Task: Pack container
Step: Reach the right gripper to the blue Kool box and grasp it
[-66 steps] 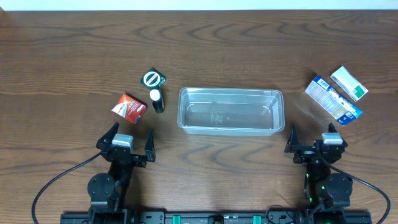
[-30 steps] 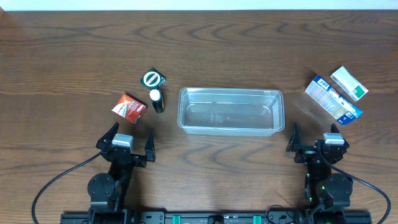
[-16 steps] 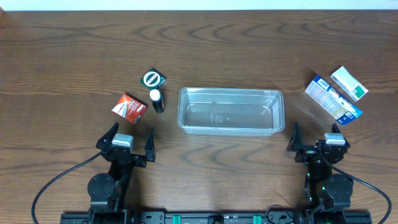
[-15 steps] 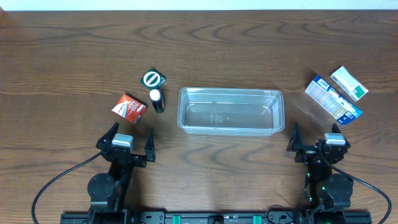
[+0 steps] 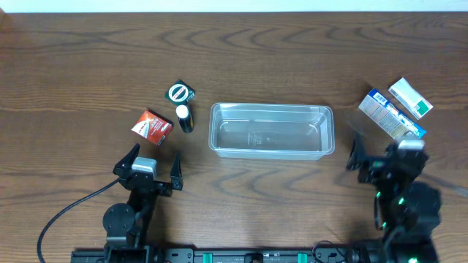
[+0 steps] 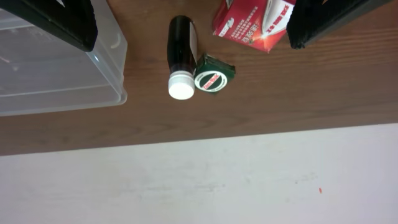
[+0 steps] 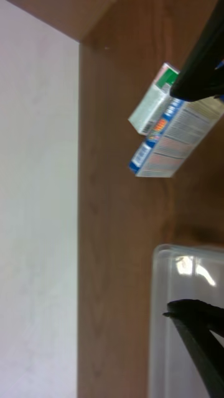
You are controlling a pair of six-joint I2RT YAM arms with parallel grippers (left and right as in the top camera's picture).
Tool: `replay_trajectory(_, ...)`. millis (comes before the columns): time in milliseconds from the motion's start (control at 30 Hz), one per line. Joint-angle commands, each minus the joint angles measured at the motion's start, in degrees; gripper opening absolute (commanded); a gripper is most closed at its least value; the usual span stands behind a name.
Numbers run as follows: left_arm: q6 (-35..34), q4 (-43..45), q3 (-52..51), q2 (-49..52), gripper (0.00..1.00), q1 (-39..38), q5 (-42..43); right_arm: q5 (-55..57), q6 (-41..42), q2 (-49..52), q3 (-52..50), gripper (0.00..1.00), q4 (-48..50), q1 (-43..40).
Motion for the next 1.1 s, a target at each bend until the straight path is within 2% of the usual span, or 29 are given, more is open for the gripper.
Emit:
replay_trajectory(0,0.7,-1.9,-1.0,-0.3,0.98,0.3,0.4,-2.0,3.6,11.2,12.2,0.99,-5.6,-0.7)
replay_trajectory(233,0.7,-1.9,-1.0,-0.3,0.98,0.3,0.4,-5.9,3.0,34.0,40.4,0.99,-27.6,-0.7)
replay_trajectory(400,0.7,-1.9,-1.0,-0.3,0.98,0.3,0.4,-6.4,-1.6,43.9,53.6,0.99,-36.3,-0.8)
replay_trajectory(800,0.7,-1.9,-1.0,-0.3,0.98,0.3,0.4,-0.3,-6.6,52.2,55.4,0.99,-35.6,-9.1)
replay_trajectory(1067,0.7,-1.9,-1.0,-0.3,0.98,0.3,0.4,-0.3,-17.2,59.1,55.4,0.99,-36.4,-12.6)
